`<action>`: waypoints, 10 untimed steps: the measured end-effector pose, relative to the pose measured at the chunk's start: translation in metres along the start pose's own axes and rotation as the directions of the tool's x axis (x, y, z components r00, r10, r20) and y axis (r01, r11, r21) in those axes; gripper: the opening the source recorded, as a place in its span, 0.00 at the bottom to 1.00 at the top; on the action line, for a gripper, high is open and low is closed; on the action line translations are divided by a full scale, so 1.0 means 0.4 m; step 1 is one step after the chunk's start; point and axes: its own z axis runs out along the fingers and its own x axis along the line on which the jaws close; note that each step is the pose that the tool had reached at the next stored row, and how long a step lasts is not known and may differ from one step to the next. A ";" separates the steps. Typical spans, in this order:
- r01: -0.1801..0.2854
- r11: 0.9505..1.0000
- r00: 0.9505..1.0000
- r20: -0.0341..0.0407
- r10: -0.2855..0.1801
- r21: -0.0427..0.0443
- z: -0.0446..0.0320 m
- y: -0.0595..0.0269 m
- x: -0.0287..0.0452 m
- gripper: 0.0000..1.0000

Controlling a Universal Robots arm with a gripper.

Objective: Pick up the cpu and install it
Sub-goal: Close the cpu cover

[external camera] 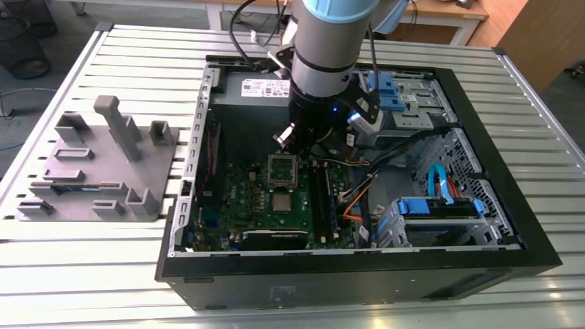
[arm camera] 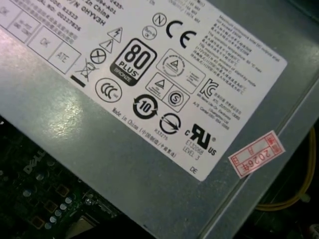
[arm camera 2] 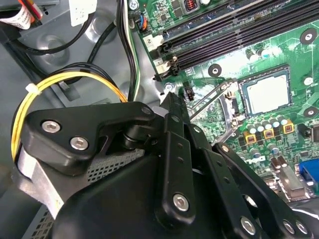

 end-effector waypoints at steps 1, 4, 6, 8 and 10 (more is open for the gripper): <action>0.006 1.000 1.000 0.000 -0.006 0.000 -0.001 0.000 0.000 0.11; 0.027 1.000 1.000 -0.001 -0.027 -0.001 -0.006 0.000 0.000 0.11; 0.033 0.999 0.999 -0.002 -0.033 -0.001 -0.006 0.001 0.000 0.11; 0.034 0.999 0.999 -0.002 -0.034 -0.001 -0.006 0.000 0.000 0.11; 0.034 0.999 0.999 -0.002 -0.034 -0.001 -0.006 0.000 0.000 0.11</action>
